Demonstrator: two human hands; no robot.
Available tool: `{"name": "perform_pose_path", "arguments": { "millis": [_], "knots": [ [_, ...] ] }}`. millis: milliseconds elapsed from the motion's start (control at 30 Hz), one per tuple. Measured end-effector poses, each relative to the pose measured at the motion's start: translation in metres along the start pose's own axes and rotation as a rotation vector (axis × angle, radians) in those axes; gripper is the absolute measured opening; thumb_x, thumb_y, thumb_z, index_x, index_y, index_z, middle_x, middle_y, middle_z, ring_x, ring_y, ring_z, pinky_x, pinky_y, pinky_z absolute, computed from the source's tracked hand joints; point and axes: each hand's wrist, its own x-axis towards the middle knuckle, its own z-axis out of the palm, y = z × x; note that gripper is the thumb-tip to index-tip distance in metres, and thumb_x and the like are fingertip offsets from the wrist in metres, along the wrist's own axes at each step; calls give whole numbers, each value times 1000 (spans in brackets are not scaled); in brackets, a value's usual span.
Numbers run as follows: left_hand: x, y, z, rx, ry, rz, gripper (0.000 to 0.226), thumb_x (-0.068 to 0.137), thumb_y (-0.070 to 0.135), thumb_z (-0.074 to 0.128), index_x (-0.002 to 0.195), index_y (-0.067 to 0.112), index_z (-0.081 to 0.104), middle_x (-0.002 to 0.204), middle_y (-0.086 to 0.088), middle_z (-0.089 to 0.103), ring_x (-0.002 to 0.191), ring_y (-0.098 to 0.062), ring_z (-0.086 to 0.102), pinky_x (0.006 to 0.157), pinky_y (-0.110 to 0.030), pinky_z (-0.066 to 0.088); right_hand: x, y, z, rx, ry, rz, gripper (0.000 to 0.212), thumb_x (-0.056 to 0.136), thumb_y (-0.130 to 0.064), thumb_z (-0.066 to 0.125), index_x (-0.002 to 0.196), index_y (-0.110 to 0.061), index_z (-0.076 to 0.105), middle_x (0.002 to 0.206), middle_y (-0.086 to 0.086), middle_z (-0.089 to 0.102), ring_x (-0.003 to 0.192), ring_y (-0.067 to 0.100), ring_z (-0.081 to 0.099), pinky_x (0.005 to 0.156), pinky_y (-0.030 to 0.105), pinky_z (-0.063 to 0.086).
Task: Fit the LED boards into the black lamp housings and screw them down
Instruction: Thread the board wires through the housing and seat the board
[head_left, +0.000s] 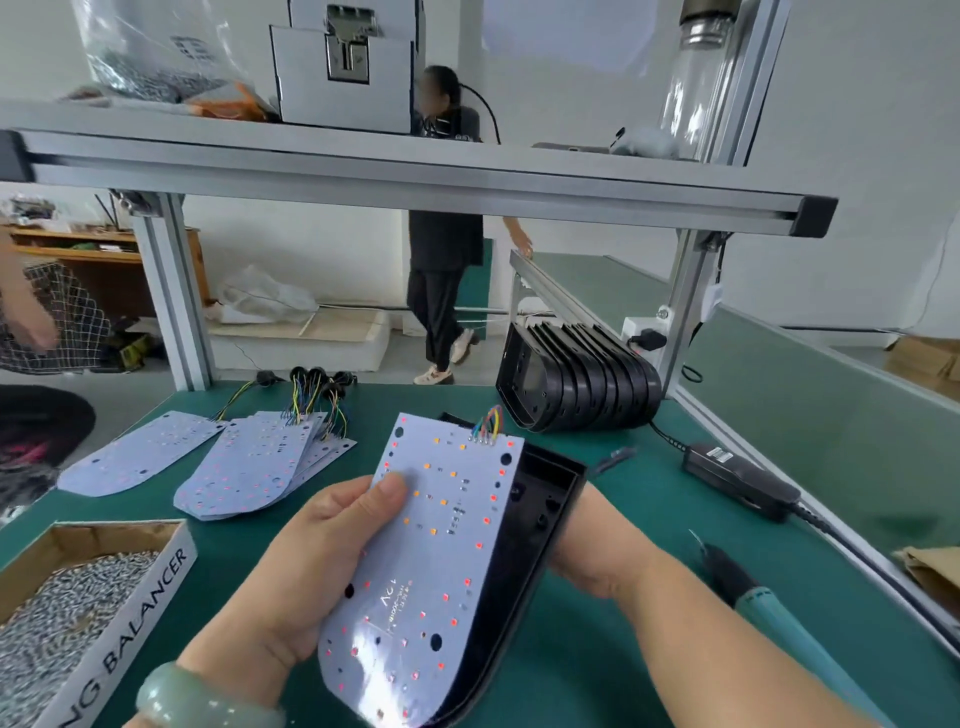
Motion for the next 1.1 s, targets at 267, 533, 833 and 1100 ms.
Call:
{"name": "perform_pose_path", "arguments": {
  "millis": [267, 533, 833, 1100],
  "knots": [
    [3, -1, 6, 25, 53, 61, 34, 73, 37, 59, 82, 10, 77, 85, -17, 74, 66, -26, 72, 52, -28, 56, 1, 16, -15, -549, 357, 25, 48, 93, 3, 42, 53, -25, 46, 39, -18, 48, 36, 1, 36, 37, 10, 25],
    [13, -11, 6, 266, 336, 96, 50, 96, 40, 48, 92, -9, 59, 77, -11, 61, 66, -23, 52, 61, -32, 40, -10, 3, 18, 352, 228, 39, 51, 97, -57, 30, 126, -29, 61, 104, 3, 72, 83, 16, 61, 79, 30, 48],
    [14, -26, 25, 884, 571, 351, 36, 95, 39, 41, 66, 20, 33, 67, 7, 40, 54, -6, 38, 50, -19, 29, -16, 11, 47, 86, 408, -78, 41, 105, -37, 28, 109, -18, 64, 108, -5, 70, 105, 14, 64, 95, 38, 51],
    [13, -27, 27, 903, 488, 586, 24, 86, 26, 65, 108, 18, 65, 127, 13, 39, 112, 6, 39, 72, 6, 26, -13, 11, 44, 124, 475, -200, 20, 98, -24, 53, 88, -26, 70, 95, -7, 74, 88, 12, 70, 77, 29, 56]
  ]
}}
